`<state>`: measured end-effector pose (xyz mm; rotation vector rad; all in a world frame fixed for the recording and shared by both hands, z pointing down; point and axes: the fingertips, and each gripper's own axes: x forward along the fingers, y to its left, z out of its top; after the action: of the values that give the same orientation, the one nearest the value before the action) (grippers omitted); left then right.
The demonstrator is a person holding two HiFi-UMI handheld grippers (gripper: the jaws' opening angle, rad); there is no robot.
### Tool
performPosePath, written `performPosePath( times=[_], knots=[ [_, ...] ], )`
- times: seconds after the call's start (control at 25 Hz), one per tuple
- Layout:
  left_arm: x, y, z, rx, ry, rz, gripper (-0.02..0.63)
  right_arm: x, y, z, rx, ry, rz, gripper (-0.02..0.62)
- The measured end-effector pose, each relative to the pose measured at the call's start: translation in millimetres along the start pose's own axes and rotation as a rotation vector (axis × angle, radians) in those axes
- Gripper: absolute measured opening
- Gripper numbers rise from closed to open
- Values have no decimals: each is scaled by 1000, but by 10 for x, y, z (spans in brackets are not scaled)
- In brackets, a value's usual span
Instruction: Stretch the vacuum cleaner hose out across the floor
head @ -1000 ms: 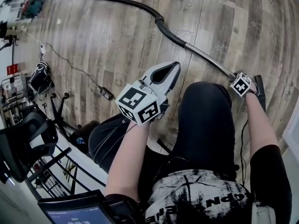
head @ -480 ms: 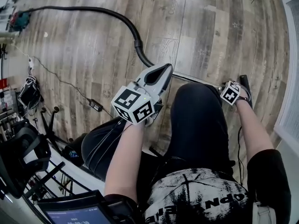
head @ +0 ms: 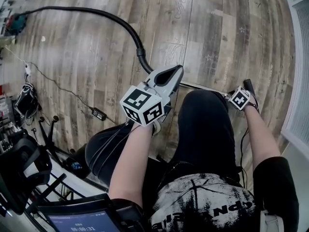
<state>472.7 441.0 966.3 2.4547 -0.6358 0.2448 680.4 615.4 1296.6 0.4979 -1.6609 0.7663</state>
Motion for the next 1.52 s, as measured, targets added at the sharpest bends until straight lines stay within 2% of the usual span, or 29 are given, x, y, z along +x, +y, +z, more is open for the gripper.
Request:
performPosePath(
  times=[0.12,0.2,0.28,0.4,0.56,0.72,0.84,0.96,1.04,1.2,1.4,1.52],
  knots=[
    [-68,45,189,-7,23,-31,0,-316,153,218,97,-25,49,8],
    [-163,21,367,16,64,-41,0,-711,181,470,137,-68,30,8],
    [-324,-94,615,73,114,-40,0,-1222,187,734,149,-126,-25,8],
    [-571,-504,1073,159,158,-41,0,-2169,375,1062,168,-252,-35,6],
    [-966,-1087,1910,111,125,-22,0,-3682,752,1617,153,-445,24,8],
    [-1404,-1730,2714,63,58,39,0,-5311,1254,2075,64,-650,81,8],
    [-1768,-2390,3227,62,15,48,0,-6450,1732,2173,22,-801,120,8],
    [-2050,-2949,3699,84,-33,20,0,-7391,2031,2186,16,-935,146,8],
    [-2104,-3117,3912,117,-50,3,0,-7787,2060,2243,13,-1016,156,8],
    [-2125,-3141,4168,198,-69,-7,0,-8321,2090,2446,-17,-1174,139,8],
    [-2458,-3108,4467,249,-120,-60,0,-8807,2516,2788,-58,-1339,37,8],
    [-2644,-3006,4601,307,-116,-94,0,-8898,2693,3060,-70,-1366,-12,8]
  ],
)
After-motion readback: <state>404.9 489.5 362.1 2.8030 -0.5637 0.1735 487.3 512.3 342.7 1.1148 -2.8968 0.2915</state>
